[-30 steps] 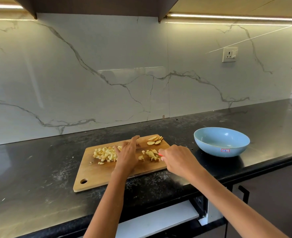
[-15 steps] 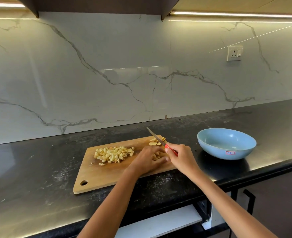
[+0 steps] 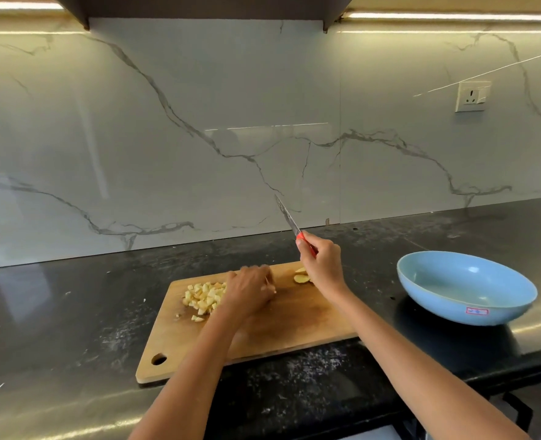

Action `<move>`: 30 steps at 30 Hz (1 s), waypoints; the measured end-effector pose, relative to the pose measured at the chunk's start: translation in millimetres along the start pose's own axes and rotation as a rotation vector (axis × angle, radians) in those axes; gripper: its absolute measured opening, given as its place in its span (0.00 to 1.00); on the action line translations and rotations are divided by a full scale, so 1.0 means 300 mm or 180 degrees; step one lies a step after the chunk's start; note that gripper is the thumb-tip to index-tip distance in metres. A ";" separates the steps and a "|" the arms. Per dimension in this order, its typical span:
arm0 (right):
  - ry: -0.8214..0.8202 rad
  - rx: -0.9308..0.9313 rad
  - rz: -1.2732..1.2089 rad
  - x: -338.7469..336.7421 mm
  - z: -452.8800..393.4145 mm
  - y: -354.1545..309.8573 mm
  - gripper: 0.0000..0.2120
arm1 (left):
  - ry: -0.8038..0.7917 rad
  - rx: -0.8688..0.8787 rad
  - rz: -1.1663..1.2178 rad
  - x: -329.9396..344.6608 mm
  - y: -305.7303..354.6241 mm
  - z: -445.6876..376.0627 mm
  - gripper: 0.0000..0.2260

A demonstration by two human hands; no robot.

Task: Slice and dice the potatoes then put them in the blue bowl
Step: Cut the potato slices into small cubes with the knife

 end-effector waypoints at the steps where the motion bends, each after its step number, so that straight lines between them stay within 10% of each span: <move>1: 0.0002 -0.0014 0.0011 0.011 -0.012 0.005 0.15 | 0.0091 -0.0129 -0.0025 -0.016 -0.034 -0.001 0.08; 30: 0.0578 0.0785 0.0018 -0.104 -0.028 0.174 0.14 | 0.0813 -0.0430 0.0196 -0.008 0.033 -0.077 0.14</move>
Point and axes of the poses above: each hand's wrist, its own z-axis away from the middle knuckle, its own x-axis out of the palm, y = z × x, the point moved 7 cm from there along -z, towards the middle knuckle, and after that the axes turned 7 degrees about x, right-handed, at the moved point
